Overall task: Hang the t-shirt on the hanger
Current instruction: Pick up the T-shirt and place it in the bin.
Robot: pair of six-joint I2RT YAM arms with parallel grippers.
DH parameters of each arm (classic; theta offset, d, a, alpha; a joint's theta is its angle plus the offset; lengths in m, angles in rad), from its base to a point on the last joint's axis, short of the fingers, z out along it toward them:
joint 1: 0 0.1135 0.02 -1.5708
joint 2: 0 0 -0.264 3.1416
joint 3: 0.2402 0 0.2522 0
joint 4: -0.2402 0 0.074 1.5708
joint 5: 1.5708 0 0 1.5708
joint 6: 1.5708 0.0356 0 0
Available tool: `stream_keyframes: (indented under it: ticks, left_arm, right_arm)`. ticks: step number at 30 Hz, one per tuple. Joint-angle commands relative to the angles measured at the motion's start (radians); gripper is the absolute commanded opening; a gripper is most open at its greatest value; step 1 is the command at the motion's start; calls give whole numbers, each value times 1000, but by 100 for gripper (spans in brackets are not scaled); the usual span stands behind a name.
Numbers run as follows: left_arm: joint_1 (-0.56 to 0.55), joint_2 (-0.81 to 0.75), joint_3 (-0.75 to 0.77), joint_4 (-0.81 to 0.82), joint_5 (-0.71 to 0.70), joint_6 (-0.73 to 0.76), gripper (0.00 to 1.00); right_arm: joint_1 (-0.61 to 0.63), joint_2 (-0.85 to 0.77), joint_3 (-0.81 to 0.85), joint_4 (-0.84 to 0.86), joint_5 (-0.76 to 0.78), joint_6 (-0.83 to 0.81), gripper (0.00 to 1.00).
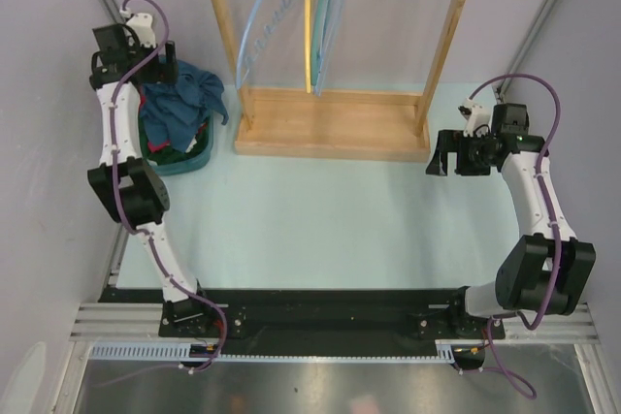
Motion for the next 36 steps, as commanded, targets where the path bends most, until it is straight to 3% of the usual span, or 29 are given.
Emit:
stream_keyframes:
  ticks: [1,7,9,10,12,13,15,16,17,36]
  left_arm:
    - [-21,89,49,101,-131,54,100]
    - [-21,204,103,131,-234,66,100]
    - [-21,206,97,125,-226,67,93]
    - [-22,203,95,124,-214,69,78]
    - [-21,188,95,113,-205,60,60]
    - [-21,180,97,108,-185,51,38]
    - [-21,133,97,98,-170,34,21]
    - [-21,111,97,96,-151,14,5]
    - [-21,71,97,87,-142,8,0]
    - [-6,-440,121,53,23,-178,0]
  right_arm:
    - [3,22,35,-1,1,-24,100]
    - [2,66,32,0,-2,-30,100]
    - [2,75,38,-4,-7,-30,100]
    - [2,75,39,-4,-10,-31,100]
    - [0,76,44,-8,-28,-30,100]
    - [0,75,45,-12,-36,-30,99]
    - [-1,63,47,-18,-44,-30,99]
    - [-3,56,45,-18,-44,-30,99]
    - [-4,42,47,-21,-48,-27,99]
    - [-55,-55,164,-116,-104,-42,99]
